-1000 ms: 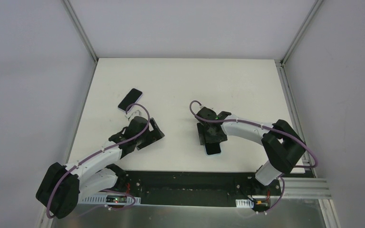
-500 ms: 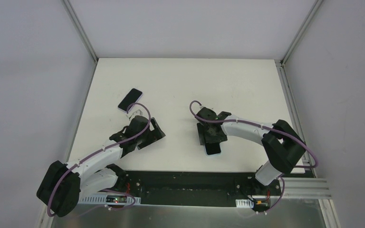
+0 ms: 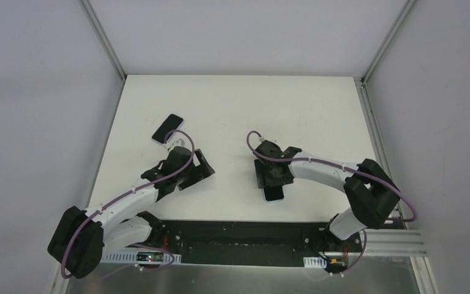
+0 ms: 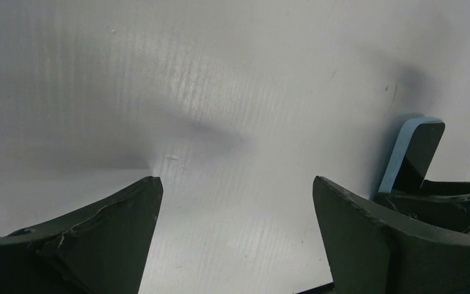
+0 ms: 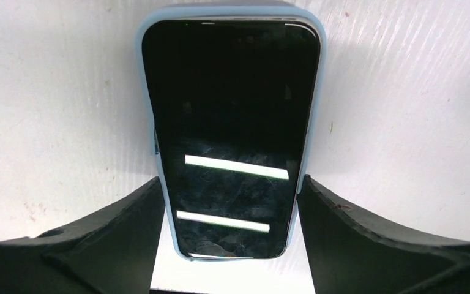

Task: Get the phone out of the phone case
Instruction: Pick up the phone at the center of the board.

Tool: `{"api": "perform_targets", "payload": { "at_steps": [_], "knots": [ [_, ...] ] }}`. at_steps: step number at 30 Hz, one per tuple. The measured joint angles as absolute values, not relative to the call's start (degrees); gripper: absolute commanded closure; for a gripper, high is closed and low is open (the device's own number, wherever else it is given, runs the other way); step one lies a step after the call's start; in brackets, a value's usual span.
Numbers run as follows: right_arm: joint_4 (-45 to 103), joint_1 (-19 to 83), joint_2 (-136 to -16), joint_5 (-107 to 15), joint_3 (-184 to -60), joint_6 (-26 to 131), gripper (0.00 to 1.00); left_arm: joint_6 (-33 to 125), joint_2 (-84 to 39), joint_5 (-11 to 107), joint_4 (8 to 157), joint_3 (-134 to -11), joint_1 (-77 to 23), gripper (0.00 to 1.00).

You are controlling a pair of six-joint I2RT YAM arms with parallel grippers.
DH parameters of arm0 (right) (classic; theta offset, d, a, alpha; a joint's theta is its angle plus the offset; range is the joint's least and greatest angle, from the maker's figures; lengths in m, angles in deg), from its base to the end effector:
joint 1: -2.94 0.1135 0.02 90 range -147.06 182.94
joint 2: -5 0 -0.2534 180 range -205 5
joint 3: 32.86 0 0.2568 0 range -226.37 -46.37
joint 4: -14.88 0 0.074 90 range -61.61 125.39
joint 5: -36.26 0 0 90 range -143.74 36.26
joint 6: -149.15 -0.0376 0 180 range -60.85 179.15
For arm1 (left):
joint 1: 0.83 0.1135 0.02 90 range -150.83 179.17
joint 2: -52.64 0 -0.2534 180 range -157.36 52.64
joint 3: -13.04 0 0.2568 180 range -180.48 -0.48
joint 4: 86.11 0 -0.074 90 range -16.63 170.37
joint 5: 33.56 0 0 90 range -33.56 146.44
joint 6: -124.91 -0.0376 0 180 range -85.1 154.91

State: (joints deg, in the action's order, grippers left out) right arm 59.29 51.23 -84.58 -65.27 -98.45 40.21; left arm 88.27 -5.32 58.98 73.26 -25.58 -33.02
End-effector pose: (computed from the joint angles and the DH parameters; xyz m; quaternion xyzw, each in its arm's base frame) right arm 0.2009 0.2142 0.1594 -0.2294 0.9502 0.0210 0.2099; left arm 0.1815 -0.1123 0.1716 -0.1756 0.8888 -0.2724 0.3240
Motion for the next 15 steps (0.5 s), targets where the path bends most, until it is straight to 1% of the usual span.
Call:
{"api": "perform_targets", "payload": {
  "at_steps": [9, 15],
  "knots": [
    [60.82, 51.97, -77.19, -64.57, -97.11, 39.03, 1.00, 88.09, -6.04, 56.40, 74.33, -28.25, -33.02, 0.01],
    [61.19, 53.31, -71.11, -64.81, -96.11, 38.83, 1.00, 88.09, -7.50, 51.99, 80.27, -28.58, -33.04, 0.01]
  ]
}}
